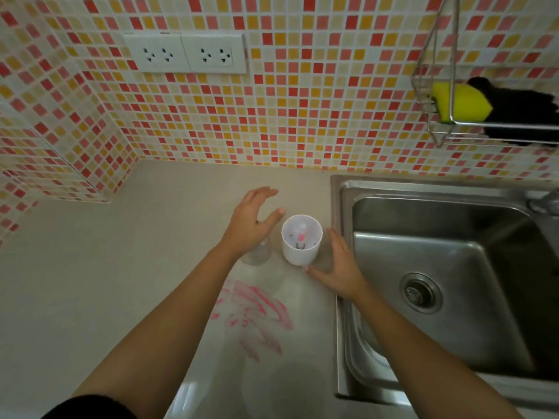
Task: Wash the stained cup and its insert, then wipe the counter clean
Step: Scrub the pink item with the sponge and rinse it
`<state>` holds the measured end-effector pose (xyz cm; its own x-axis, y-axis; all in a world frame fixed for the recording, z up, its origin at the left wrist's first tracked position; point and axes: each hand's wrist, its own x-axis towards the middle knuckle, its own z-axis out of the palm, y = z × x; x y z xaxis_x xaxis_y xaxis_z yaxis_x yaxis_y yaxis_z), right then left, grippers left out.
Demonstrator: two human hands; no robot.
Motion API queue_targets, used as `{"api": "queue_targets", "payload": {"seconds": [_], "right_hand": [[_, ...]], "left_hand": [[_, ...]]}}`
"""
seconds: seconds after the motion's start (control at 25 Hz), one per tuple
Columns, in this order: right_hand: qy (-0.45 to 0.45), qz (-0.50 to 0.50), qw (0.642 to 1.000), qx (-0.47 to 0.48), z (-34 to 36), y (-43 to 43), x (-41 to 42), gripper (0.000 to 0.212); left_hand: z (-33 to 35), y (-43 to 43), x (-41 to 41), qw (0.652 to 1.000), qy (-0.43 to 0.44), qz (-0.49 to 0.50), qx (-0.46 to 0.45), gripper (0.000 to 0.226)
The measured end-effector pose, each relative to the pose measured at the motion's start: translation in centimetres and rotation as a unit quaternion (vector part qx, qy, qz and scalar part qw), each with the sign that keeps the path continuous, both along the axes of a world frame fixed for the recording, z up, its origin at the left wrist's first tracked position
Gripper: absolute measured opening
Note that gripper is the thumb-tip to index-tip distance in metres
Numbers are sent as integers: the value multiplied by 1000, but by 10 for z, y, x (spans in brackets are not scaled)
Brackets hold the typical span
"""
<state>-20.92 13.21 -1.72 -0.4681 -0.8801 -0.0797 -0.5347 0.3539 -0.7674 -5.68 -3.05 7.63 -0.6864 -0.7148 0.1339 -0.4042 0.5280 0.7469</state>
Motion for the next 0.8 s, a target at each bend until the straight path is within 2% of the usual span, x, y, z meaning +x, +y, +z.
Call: {"api": "queue_targets", "payload": {"seconds": [0.12,0.2,0.36,0.6,0.72,0.8], "right_hand": [[-77,-24,996,-44,9,-20,6,105],[-97,-17,993,-69,11,-23,10,94],[-99,-18,992,-76,14,-24,13,84],[-102,-5,993,-58,15,-24,12,86],[-95,-3,995,-42,12,-24,12,90],[-107,5,994,-36,14,-26,11,103]], "left_hand": [[-3,8,-26,986,-102,-130,24,35],[-12,14,-30,975,-158,-158,-12,35],[-11,20,-30,971,-149,-170,-75,31],[-5,29,-31,970,-177,-160,-43,29],[0,32,-32,973,-171,-153,-35,21],[8,35,-32,975,-170,-141,-37,17]]}}
